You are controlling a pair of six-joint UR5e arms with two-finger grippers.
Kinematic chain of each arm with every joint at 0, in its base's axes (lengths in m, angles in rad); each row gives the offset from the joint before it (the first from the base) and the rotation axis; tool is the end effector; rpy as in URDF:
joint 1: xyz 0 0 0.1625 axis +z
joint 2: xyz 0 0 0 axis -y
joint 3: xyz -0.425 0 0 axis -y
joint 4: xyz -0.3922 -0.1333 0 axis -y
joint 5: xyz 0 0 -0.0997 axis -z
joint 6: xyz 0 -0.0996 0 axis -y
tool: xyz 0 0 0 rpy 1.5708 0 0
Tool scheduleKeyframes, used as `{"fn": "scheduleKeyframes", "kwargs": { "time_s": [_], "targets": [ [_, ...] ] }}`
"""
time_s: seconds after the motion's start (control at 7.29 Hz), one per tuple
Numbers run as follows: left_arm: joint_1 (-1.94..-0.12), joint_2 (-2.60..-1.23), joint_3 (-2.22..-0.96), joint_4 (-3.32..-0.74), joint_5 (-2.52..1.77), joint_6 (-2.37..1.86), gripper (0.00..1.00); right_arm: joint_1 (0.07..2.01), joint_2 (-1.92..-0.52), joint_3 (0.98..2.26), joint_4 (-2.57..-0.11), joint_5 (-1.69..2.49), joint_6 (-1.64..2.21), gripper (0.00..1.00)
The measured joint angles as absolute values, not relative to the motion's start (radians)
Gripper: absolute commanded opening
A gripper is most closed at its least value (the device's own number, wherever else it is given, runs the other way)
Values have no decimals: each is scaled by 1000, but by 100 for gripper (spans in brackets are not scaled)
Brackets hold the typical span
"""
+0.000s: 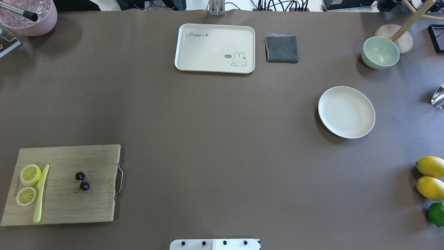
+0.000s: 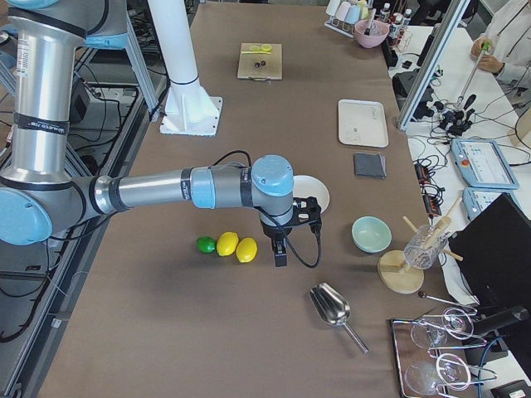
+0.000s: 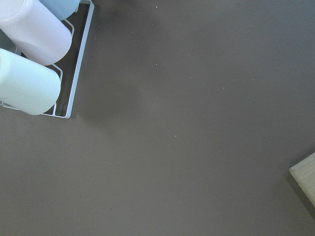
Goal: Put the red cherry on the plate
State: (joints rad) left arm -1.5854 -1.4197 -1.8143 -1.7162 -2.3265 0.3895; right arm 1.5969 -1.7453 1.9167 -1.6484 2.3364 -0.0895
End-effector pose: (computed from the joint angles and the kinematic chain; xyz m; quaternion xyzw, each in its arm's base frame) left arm -0.0714 -0.4395 0.5934 0.1815 0.3367 0.2150 0.8986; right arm 0.0752 -0.4168 0.5763 0.0650 -0.3700 -0.0469 0.9256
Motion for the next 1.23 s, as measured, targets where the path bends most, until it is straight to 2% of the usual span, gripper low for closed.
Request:
{"fn": "scheduleKeyframes", "kwargs": {
  "time_s": [1.23],
  "targets": [
    [-1581,-1396,-1840,-1725,-2330,336,98,1593,-1745,1908,-1647,2365,-80,100]
  ]
}}
